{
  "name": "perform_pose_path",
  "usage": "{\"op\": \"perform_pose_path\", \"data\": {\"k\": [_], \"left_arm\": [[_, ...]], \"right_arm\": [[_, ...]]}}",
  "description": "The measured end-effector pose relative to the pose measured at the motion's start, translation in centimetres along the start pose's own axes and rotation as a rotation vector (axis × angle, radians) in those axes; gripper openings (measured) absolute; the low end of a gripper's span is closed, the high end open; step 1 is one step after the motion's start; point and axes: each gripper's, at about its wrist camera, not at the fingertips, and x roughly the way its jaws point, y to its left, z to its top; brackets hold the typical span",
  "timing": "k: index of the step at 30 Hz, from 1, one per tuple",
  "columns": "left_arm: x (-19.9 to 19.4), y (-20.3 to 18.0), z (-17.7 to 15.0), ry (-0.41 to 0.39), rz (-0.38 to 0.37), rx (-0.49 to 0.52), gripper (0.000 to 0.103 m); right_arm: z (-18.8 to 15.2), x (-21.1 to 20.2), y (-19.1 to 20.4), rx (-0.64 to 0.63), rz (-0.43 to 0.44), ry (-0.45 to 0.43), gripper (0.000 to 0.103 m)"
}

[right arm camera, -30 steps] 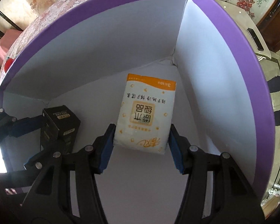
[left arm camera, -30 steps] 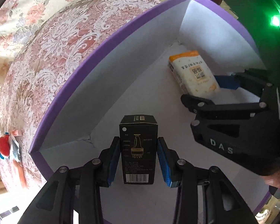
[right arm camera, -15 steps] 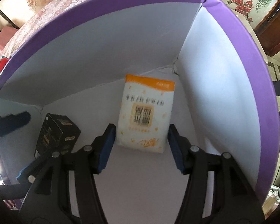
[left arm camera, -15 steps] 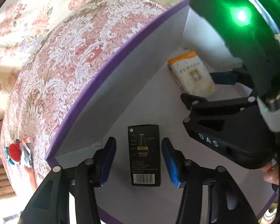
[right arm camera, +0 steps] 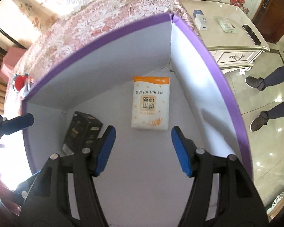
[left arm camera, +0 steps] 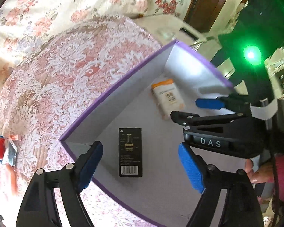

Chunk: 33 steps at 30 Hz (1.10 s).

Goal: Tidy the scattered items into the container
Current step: 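Open both tools to drop the black box and tissue pack inside, then return both tools to the table toward the pink case and glove bag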

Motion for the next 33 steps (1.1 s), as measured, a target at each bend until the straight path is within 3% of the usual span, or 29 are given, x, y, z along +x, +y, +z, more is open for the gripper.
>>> {"op": "perform_pose_path", "data": {"k": [3, 7, 9, 15, 24, 33], "left_arm": [[-1.1, 0.9, 2.2, -0.044, -0.046, -0.03, 0.086], [-2.7, 2.5, 1.8, -0.086, -0.093, -0.068, 0.092], [-3.6, 4.0, 1.0, -0.102, -0.106, -0.086, 0.103], [-4.8, 11.0, -2.1, -0.127, -0.119, -0.169, 0.103], [-6.7, 23.4, -7.4, -0.142, -0.057, -0.306, 0.103], [-6.1, 33.8, -14.2, -0.095, 0.124, -0.312, 0.103]], "right_arm": [[-0.7, -2.1, 1.9, 0.014, 0.006, -0.017, 0.064], [-0.3, -3.9, 3.4, 0.047, 0.005, -0.062, 0.064], [0.3, -4.8, 4.3, 0.062, 0.004, -0.088, 0.064], [1.5, -7.9, 8.1, 0.077, 0.007, -0.17, 0.065], [2.0, -9.8, 19.7, -0.008, 0.058, -0.221, 0.066], [2.0, -2.5, 32.2, -0.101, 0.097, -0.106, 0.067]]}}
